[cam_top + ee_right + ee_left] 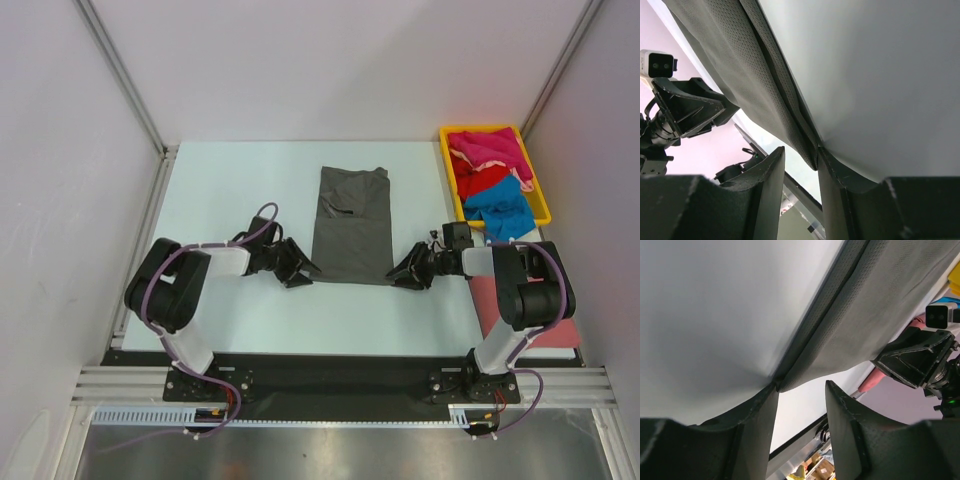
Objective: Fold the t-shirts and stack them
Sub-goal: Fold the tshirt
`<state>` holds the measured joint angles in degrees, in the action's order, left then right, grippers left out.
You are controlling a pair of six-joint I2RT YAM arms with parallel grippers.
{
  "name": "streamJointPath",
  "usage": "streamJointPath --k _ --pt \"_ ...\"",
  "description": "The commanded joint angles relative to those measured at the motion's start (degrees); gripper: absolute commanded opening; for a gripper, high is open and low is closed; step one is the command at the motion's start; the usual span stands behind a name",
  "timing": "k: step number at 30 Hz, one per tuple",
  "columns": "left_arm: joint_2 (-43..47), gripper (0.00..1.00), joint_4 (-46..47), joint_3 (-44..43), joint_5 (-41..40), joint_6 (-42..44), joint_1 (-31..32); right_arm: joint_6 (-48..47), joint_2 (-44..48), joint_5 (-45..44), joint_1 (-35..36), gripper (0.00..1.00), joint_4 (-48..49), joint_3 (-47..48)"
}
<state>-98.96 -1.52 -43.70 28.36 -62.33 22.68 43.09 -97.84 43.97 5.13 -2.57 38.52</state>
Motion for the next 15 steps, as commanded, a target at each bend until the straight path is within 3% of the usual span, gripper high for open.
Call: streamJointPath --k 1,5,15 --pt "-4.0 0.5 -2.6 2.0 -7.6 0.2 -0.2 -1.3 -1.1 -4.7 -0.2 0.38 0.0 1.0" --pt "-4.4 0.41 -3.4 1.3 -8.4 0.0 -0.2 -1.7 -1.5 -4.8 -0.2 0.38 -0.2 0.9" --pt "-3.7 0.44 -5.6 2.2 -10.3 -1.0 -0.3 0.3 -2.4 -6.3 -0.1 0.41 1.2 0.2"
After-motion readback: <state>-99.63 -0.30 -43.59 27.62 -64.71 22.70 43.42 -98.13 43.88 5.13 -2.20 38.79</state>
